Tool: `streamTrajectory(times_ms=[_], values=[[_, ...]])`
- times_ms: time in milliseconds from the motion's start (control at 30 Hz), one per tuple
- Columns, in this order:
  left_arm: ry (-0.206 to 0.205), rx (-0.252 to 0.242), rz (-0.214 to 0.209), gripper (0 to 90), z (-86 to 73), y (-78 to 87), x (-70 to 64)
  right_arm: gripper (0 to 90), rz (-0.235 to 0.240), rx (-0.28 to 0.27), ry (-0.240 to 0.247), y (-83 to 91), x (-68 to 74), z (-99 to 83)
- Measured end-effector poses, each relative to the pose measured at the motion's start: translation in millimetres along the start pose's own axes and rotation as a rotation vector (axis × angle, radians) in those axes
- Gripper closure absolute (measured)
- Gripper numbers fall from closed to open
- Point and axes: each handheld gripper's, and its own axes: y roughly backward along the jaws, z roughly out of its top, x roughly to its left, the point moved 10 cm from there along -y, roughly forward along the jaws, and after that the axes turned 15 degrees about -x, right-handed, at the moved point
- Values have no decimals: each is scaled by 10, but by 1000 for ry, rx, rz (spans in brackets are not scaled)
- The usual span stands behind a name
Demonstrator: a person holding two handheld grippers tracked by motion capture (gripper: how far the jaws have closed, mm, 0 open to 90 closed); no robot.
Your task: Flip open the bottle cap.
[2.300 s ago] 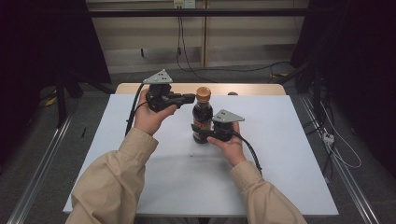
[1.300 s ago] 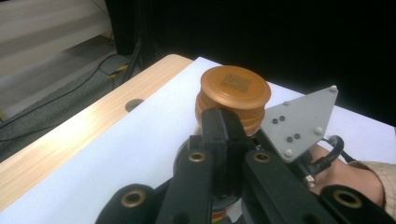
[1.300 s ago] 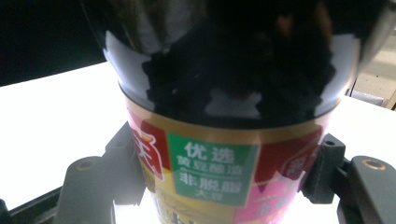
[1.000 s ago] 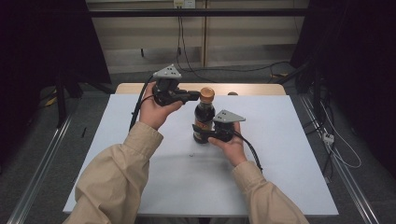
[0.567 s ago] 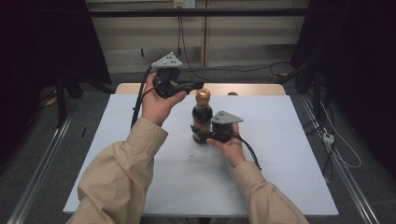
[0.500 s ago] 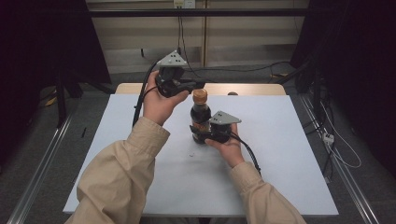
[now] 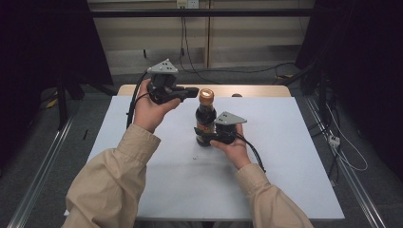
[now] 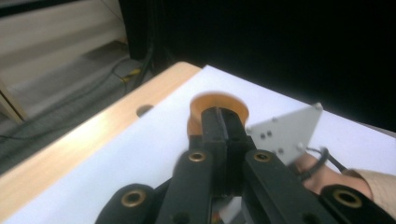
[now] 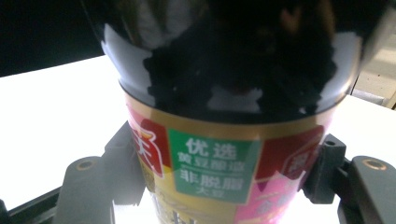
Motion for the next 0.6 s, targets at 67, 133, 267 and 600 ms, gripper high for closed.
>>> streamTrajectory(times_ms=[67, 133, 267, 600], values=[[6, 16, -7, 900, -60, 4, 4, 311, -1, -5, -10, 0, -10, -2], [3, 32, -5, 900, -105, -10, 11, 311, -1, -1, -4, 0, -8, -2], [-1, 48, 11, 900, -169, -50, 52, 310, -2, -1, -3, 2, -8, -2], [-1, 70, 6, 900, -237, -116, 57, 309, -4, -4, -2, -1, -6, -4]])
